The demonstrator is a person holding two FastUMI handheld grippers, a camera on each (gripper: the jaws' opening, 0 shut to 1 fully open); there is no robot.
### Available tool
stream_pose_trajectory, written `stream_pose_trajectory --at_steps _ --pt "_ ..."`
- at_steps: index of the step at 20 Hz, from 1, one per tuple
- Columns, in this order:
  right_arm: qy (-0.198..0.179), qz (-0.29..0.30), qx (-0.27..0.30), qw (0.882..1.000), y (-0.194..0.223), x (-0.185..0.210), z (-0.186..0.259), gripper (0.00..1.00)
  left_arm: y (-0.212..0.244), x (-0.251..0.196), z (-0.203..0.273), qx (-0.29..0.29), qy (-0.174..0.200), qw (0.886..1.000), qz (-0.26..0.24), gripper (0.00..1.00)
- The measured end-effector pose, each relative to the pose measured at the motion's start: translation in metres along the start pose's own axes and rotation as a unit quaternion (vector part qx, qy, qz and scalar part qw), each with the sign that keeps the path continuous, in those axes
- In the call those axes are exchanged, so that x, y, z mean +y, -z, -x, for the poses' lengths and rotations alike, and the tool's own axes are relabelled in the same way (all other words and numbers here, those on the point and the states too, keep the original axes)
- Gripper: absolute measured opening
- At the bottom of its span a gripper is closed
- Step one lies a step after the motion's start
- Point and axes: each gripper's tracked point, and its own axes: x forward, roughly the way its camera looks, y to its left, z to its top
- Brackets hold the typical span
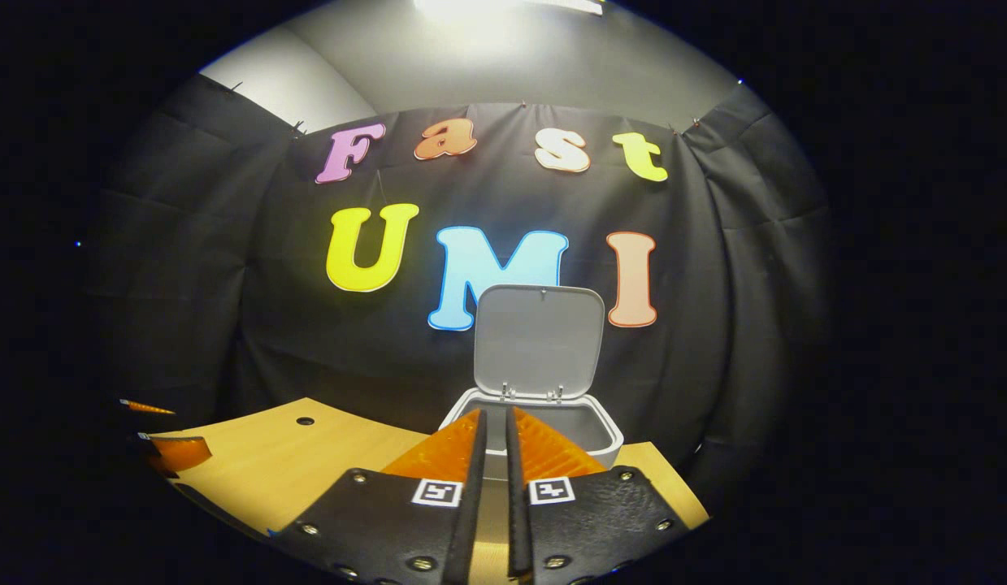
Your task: Press the lid of the desktop garbage bin to open it, pick up the crumpled paper on the desktop and throw it into the bin, then pick up the pop can on the desktop and drop it into the bin, and finally close the garbage bin lid.
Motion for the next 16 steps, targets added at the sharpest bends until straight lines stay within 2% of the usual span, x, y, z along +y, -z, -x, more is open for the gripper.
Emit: stream_pose_trajectory --at_steps 1,2,3,4,5,6,7,8,9,10,11,12,13,15,16 --pt "0.004 0.000 0.001 1.000 0.000 -0.001 0.003 0.27 0.008 0.000 0.000 0.009 0.001 1.000 0.006 0.95" --pt "0.006 0.001 0.003 1.000 0.001 -0.002 0.004 0.35 0.013 0.000 -0.001 0.015 0.005 1.000 0.008 1.00" --pt "0.008 0.002 0.006 1.000 0.002 -0.003 0.007 0.63 0.019 -0.003 -0.003 0.021 0.009 1.000 0.009 1.00" --pt "0.011 0.001 0.009 1.000 0.004 -0.005 0.008 0.60 0.025 -0.006 -0.004 0.029 0.013 0.999 0.007 0.95" --pt "0.010 -0.001 0.012 1.000 0.004 -0.004 0.011 0.62 0.032 -0.008 -0.007 0.036 0.017 0.999 0.001 1.00" --pt "0.011 -0.003 0.014 1.000 0.006 -0.005 0.014 0.79 0.038 -0.010 -0.010 0.043 0.021 0.999 -0.004 0.95" --pt "0.015 -0.005 0.013 1.000 0.005 -0.006 0.019 0.94 0.045 -0.013 -0.012 0.051 0.027 0.998 -0.009 1.00" --pt "0.024 -0.008 0.012 1.000 0.007 -0.011 0.020 0.98 0.054 -0.015 -0.014 0.059 0.031 0.998 -0.014 0.95" --pt "0.029 -0.010 0.012 0.999 0.007 -0.013 0.024 0.98 0.064 -0.018 -0.017 0.069 0.037 0.997 -0.019 0.95" --pt "0.034 -0.012 0.015 0.999 0.009 -0.013 0.027 0.98 0.075 -0.021 -0.020 0.080 0.042 0.996 -0.023 0.95" --pt "0.040 -0.012 0.019 0.999 0.012 -0.014 0.030 0.98 0.085 -0.024 -0.024 0.092 0.048 0.994 -0.025 1.00" --pt "0.046 -0.012 0.023 0.999 0.014 -0.016 0.033 0.98 0.094 -0.026 -0.028 0.105 0.055 0.993 -0.025 1.00" --pt "0.053 -0.010 0.028 0.998 0.017 -0.018 0.037 0.98 0.105 -0.028 -0.029 0.118 0.061 0.991 -0.023 0.95" --pt "0.063 -0.010 0.039 0.997 0.021 -0.018 0.043 1.00 0.121 -0.028 -0.032 0.142 0.070 0.987 -0.022 0.96" --pt "0.067 -0.010 0.043 0.997 0.023 -0.017 0.047 0.98 0.130 -0.028 -0.033 0.152 0.073 0.985 -0.024 1.00"
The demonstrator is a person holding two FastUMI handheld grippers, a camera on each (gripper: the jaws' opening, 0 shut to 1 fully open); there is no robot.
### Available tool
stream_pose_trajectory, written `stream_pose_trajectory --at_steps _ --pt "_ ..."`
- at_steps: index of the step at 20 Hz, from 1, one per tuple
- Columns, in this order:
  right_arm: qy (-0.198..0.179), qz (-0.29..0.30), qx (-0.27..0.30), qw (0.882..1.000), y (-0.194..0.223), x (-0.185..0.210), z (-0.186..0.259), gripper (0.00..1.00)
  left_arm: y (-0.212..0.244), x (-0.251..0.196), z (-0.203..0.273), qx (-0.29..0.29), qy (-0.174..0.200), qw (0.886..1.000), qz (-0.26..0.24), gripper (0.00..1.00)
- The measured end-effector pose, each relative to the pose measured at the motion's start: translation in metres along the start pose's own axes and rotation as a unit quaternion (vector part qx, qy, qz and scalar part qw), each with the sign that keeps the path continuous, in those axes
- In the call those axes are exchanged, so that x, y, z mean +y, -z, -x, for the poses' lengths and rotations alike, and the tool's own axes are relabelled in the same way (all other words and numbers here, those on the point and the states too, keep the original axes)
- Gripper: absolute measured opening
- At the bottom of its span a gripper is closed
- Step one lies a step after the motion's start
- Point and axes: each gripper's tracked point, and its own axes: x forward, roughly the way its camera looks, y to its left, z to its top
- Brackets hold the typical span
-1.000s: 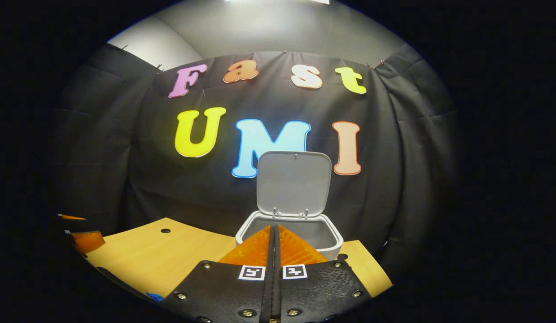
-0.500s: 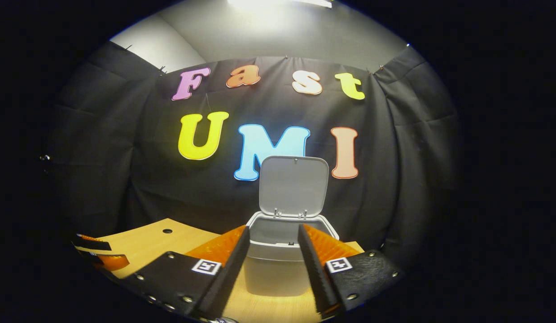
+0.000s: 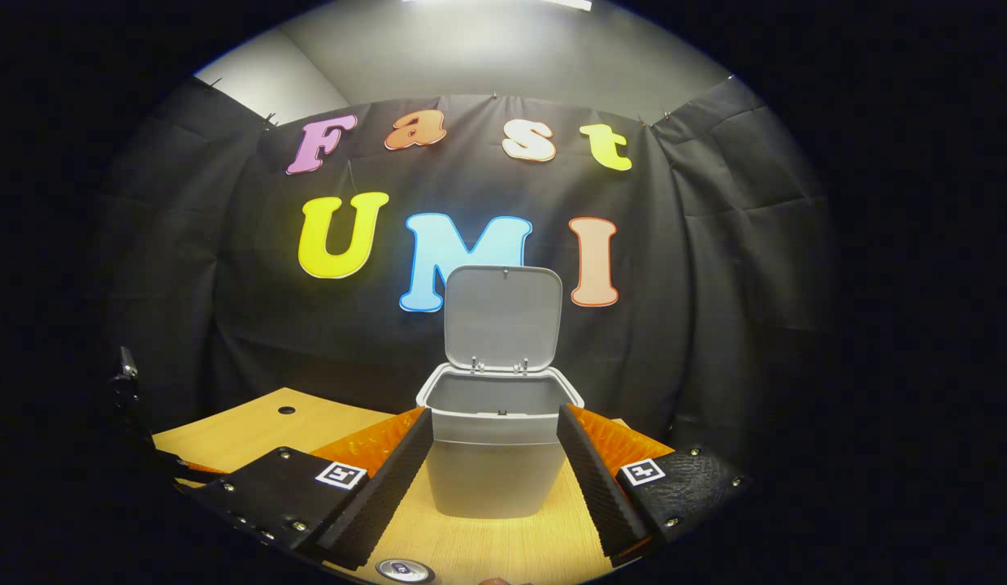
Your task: Press the lid of the desktop garbage bin to open it, pick up the crumpled paper on the desktop and throw it into the bin, then pick up the pop can on the desktop and drop it into the bin, and finally close the garbage bin lid.
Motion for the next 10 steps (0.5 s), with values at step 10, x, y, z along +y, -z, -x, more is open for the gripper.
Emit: stream_pose_trajectory --at_steps 10 --pt "0.031 0.007 0.043 0.999 0.020 0.000 0.030 0.98 0.083 -0.008 -0.032 0.092 0.023 0.995 -0.038 1.00"
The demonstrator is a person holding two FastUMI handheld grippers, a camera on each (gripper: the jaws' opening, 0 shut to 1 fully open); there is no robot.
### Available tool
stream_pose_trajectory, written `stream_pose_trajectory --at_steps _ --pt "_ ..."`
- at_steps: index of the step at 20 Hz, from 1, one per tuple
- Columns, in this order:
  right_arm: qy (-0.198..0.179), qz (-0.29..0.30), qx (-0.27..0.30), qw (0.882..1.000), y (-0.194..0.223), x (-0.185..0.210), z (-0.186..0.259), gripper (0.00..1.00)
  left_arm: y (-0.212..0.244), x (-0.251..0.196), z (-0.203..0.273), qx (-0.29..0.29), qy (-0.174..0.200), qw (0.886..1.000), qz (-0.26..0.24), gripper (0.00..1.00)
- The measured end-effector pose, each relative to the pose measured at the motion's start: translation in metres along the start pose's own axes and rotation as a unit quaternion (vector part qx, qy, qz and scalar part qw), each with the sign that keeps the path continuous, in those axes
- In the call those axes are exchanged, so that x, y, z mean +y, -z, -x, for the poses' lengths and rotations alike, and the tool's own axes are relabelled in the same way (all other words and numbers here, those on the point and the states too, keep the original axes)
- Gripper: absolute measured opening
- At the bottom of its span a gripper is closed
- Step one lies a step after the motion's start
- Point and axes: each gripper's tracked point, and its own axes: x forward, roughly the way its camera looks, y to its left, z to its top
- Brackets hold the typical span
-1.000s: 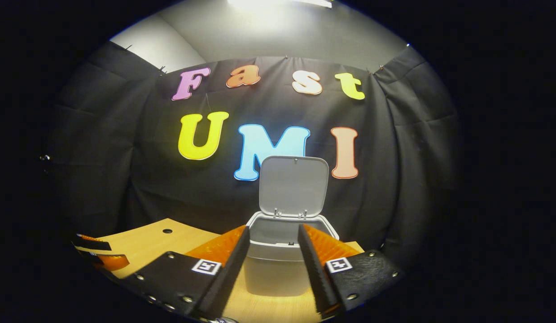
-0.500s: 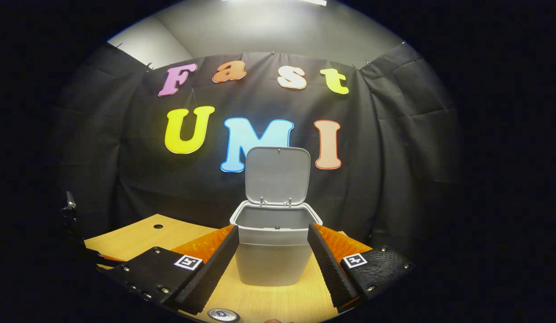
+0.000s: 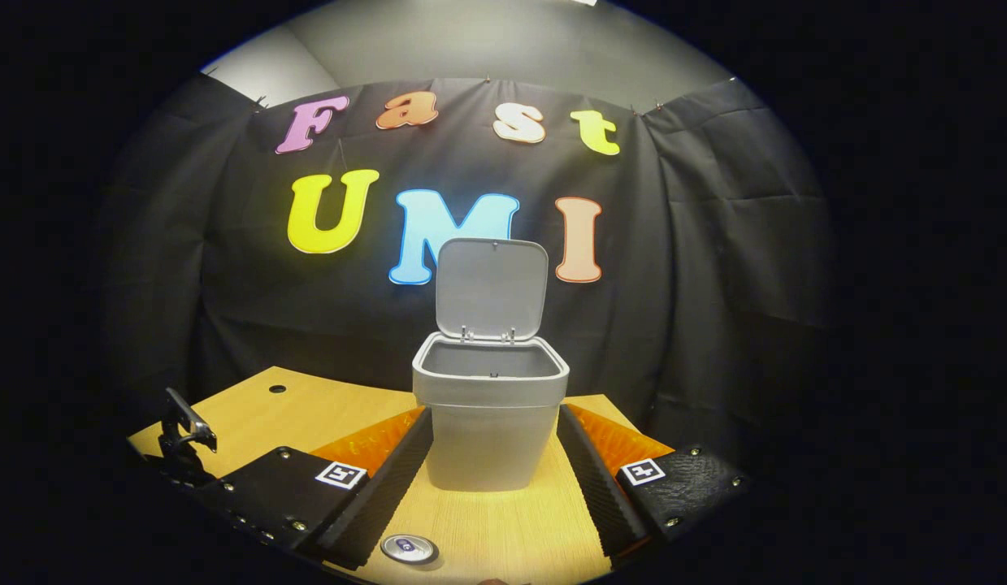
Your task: Press the lid of the desktop garbage bin to open it, pick up the crumpled paper on the desktop and throw it into the bin, then pick up the pop can on the desktop and drop it into the bin, and finally close the garbage bin lid.
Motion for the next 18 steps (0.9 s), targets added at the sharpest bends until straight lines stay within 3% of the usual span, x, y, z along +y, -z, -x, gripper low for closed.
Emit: stream_pose_trajectory --at_steps 1,2,3,6,7,9,10,12,13,14,15,18 --pt "0.003 0.000 0.001 1.000 0.000 0.000 0.001 0.98 0.004 0.000 -0.002 0.004 0.001 1.000 -0.004 0.95" --pt "0.003 -0.001 0.000 1.000 0.000 0.000 0.001 0.98 0.010 0.001 -0.006 0.011 0.002 1.000 -0.010 1.00" --pt "0.002 -0.002 0.001 1.000 0.001 0.001 0.000 0.98 0.017 0.001 -0.009 0.020 0.002 1.000 -0.014 0.95" --pt "-0.006 -0.009 0.007 1.000 0.002 0.007 -0.005 0.98 0.027 0.005 -0.013 0.035 0.007 0.999 -0.012 1.00" --pt "-0.008 -0.011 0.006 1.000 0.001 0.008 -0.005 0.98 0.029 0.007 -0.015 0.038 0.007 0.999 -0.013 0.89" --pt "-0.015 -0.012 0.005 1.000 0.001 0.012 -0.007 0.98 0.033 0.011 -0.019 0.043 0.001 0.999 -0.016 1.00" --pt "-0.016 -0.009 0.005 1.000 0.002 0.012 -0.008 0.98 0.034 0.013 -0.021 0.046 -0.002 0.999 -0.017 0.82" --pt "-0.019 -0.003 0.004 1.000 0.001 0.012 -0.009 0.98 0.034 0.015 -0.023 0.047 -0.009 0.999 -0.020 0.81" --pt "-0.021 -0.004 0.003 1.000 0.000 0.012 -0.009 0.98 0.033 0.018 -0.024 0.048 -0.013 0.999 -0.021 0.75" --pt "-0.022 -0.006 0.003 1.000 0.001 0.012 -0.009 0.98 0.033 0.019 -0.024 0.047 -0.014 0.999 -0.020 0.61" --pt "-0.023 -0.007 0.002 1.000 0.001 0.011 -0.009 0.98 0.032 0.018 -0.025 0.047 -0.015 0.999 -0.019 0.54" --pt "-0.023 -0.011 -0.002 1.000 0.000 0.007 -0.010 0.98 0.032 0.022 -0.024 0.045 -0.020 0.999 -0.015 0.52"
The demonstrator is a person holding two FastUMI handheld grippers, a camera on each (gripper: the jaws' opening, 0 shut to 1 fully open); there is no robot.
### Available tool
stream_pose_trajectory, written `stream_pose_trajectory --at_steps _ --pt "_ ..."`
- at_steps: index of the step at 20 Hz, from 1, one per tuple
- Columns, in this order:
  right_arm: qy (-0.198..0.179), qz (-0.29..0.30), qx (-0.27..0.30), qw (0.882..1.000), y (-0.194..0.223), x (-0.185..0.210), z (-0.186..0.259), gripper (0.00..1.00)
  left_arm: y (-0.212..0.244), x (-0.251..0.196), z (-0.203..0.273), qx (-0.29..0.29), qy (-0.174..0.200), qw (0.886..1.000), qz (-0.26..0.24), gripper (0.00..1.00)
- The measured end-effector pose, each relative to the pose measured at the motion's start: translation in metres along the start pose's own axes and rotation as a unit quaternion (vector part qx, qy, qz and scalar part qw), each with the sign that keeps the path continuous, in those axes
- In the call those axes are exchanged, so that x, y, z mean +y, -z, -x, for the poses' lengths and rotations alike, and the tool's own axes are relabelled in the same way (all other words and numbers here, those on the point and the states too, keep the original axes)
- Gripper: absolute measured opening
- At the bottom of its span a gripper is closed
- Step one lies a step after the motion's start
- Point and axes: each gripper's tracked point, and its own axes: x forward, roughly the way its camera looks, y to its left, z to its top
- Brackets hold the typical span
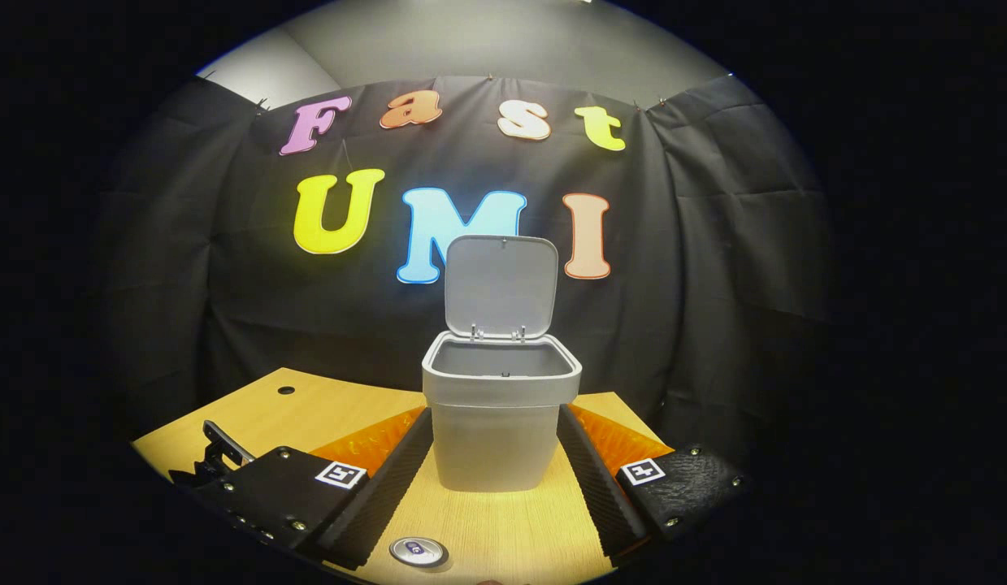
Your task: Press the lid of the desktop garbage bin to open it, pick up the crumpled paper on the desktop and throw it into the bin, then pick up the pop can on the desktop and drop it into the bin, and finally close the garbage bin lid.
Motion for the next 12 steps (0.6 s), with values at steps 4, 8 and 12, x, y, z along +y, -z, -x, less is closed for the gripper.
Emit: stream_pose_trajectory --at_steps 4,8,12 --pt "-0.004 -0.006 0.001 1.000 0.003 -0.004 -0.001 0.98 0.000 0.000 0.000 -0.007 -0.002 1.000 0.007 0.36" --pt "-0.010 -0.008 -0.002 1.000 0.003 -0.007 -0.002 0.98 -0.004 0.004 0.006 -0.016 0.002 0.999 0.041 0.13" --pt "-0.019 -0.010 -0.006 1.000 0.003 -0.008 -0.006 0.98 -0.024 0.006 0.015 -0.032 -0.002 0.998 0.055 0.21"
